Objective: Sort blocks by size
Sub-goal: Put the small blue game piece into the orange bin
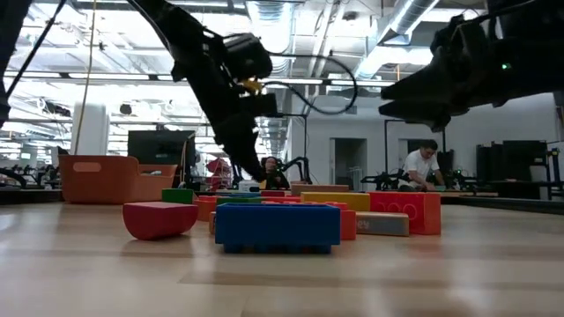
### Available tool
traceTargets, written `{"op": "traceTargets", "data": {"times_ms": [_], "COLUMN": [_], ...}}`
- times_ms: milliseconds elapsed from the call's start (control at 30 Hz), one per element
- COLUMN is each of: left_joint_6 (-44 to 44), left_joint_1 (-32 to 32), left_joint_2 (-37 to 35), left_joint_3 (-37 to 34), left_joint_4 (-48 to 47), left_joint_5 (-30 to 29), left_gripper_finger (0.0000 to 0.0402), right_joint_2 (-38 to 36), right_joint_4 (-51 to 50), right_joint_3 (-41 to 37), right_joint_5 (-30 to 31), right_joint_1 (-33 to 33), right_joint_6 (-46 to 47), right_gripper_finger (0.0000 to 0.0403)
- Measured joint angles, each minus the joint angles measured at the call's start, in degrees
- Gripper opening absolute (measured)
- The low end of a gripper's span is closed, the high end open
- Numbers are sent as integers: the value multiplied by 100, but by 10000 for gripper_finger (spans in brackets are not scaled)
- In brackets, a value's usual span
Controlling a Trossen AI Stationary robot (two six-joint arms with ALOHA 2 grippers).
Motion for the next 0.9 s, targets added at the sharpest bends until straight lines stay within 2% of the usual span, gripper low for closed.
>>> {"op": "traceTargets", "data": {"times_ms": [233, 733, 900], "left_joint_6": [-146, -339, -355], "left_joint_1": [154, 238, 237], "left_joint_2": [122, 120, 120], "left_joint_3": [-1, -478, -551], "left_joint_4": [-52, 254, 306], "left_joint_5": [-37, 118, 114], "left_gripper_finger": [267, 266, 243], "right_joint_2": [380, 385, 385], "right_joint_4": [-155, -48, -50], "right_joint_3": [277, 306, 306], "right_joint_5": [0, 0, 0], "right_joint_1": [33, 22, 22], "right_joint_6": [-115, -162, -162], "right_gripper_finger": [246, 246, 246]}}
